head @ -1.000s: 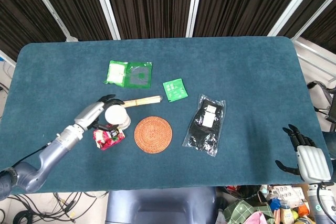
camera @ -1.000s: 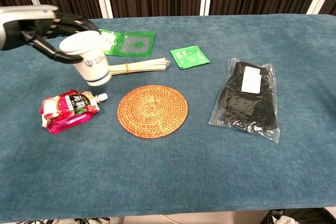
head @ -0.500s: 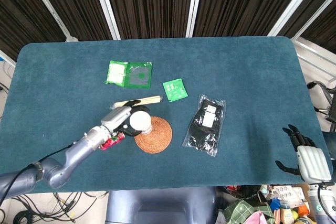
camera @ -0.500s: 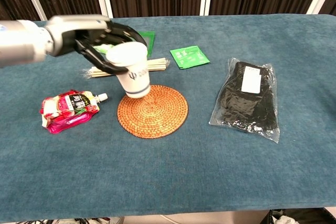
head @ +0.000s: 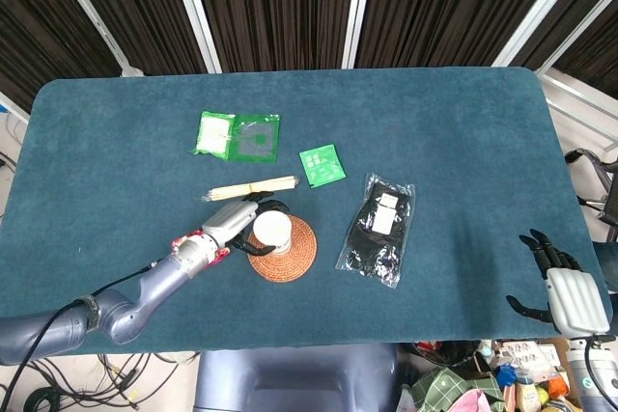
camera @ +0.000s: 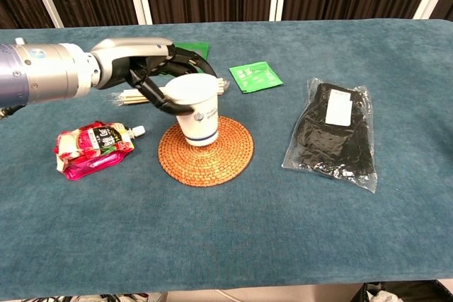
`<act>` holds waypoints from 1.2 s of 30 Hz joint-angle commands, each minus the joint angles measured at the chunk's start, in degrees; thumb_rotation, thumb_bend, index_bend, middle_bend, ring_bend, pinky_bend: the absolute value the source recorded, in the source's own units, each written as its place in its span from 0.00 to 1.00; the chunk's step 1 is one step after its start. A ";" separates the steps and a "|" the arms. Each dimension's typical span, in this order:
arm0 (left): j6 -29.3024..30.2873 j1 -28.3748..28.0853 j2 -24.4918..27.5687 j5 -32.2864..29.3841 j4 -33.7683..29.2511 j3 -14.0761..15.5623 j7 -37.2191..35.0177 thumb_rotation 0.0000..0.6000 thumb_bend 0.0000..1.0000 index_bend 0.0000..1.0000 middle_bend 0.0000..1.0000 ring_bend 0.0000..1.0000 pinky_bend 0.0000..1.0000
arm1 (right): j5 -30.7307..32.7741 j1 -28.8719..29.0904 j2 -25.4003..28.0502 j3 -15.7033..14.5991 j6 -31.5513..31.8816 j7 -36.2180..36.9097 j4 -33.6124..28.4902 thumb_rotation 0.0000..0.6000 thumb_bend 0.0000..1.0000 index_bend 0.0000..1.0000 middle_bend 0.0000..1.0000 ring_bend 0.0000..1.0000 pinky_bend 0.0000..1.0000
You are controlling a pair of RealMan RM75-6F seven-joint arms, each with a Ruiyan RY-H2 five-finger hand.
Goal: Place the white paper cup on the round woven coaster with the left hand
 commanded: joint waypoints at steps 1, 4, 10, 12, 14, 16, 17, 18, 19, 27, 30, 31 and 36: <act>-0.27 -0.49 -0.25 -0.10 0.29 0.57 2.05 1.00 0.22 0.13 0.26 0.00 0.00 | -0.04 0.00 0.06 -0.02 -0.01 0.12 0.02 1.00 0.11 0.13 0.04 0.18 0.19; -0.66 -0.76 -0.47 -1.12 0.19 0.89 3.62 1.00 0.18 0.07 0.21 0.00 0.00 | 0.00 0.02 0.19 -0.09 -0.21 0.36 -0.02 1.00 0.10 0.13 0.04 0.18 0.19; -1.23 -0.97 -0.23 -2.53 -0.26 1.01 4.80 1.00 0.15 0.00 0.09 0.00 0.00 | 0.06 0.10 0.46 -0.18 -0.57 0.79 -0.22 1.00 0.10 0.13 0.04 0.18 0.19; -1.10 -0.85 0.28 -2.74 -0.72 1.08 5.21 1.00 0.14 0.00 0.08 0.00 0.00 | 0.03 0.10 0.45 -0.17 -0.51 0.69 -0.19 1.00 0.10 0.13 0.04 0.18 0.19; -0.91 -0.66 1.06 -2.94 -1.38 1.05 5.47 1.00 0.14 0.00 0.08 0.00 0.00 | -0.08 0.10 0.40 -0.18 -0.43 0.69 -0.15 1.00 0.10 0.13 0.04 0.18 0.19; -0.27 -0.14 2.85 -2.98 -2.68 1.19 6.12 1.00 0.14 0.00 0.08 0.00 0.00 | -0.07 0.09 0.37 -0.21 -0.43 0.67 -0.09 1.00 0.10 0.13 0.04 0.18 0.19; -0.12 0.20 4.01 -3.12 -3.56 1.43 6.52 1.00 0.14 0.00 0.08 0.00 0.00 | -0.03 0.08 0.37 -0.18 -0.39 0.70 -0.11 1.00 0.10 0.13 0.04 0.18 0.19; -0.02 0.50 5.04 -3.29 -4.27 1.63 6.76 1.00 0.14 0.00 0.08 0.00 0.00 | -0.03 0.07 0.37 -0.15 -0.35 0.72 -0.11 1.00 0.10 0.13 0.04 0.18 0.19; 0.25 0.97 6.34 -3.44 -5.24 1.82 6.91 1.00 0.14 0.00 0.08 0.00 0.00 | -0.04 0.05 0.38 -0.14 -0.29 0.72 -0.08 1.00 0.10 0.13 0.04 0.18 0.19; 5.41 7.43 22.15 -1.21 -16.61 3.44 5.69 1.00 0.14 0.00 0.07 0.00 0.00 | -0.28 -0.09 0.19 -0.27 0.04 0.37 -0.16 1.00 0.10 0.13 0.04 0.18 0.19; 6.38 9.66 27.60 2.49 -19.57 4.57 3.70 1.00 0.14 0.00 0.07 0.00 0.00 | -0.47 -0.15 0.12 -0.30 0.29 0.06 -0.18 1.00 0.10 0.13 0.04 0.18 0.19; 6.92 10.40 29.15 3.67 -20.25 4.98 3.27 1.00 0.14 0.00 0.07 0.00 0.00 | -0.51 -0.18 0.10 -0.31 0.37 0.02 -0.21 1.00 0.10 0.13 0.04 0.18 0.19; 12.20 14.90 34.71 9.74 -21.69 7.65 4.09 1.00 0.14 0.00 0.07 0.00 0.00 | -0.48 -0.22 0.06 -0.29 0.46 -0.07 -0.20 1.00 0.10 0.13 0.04 0.18 0.19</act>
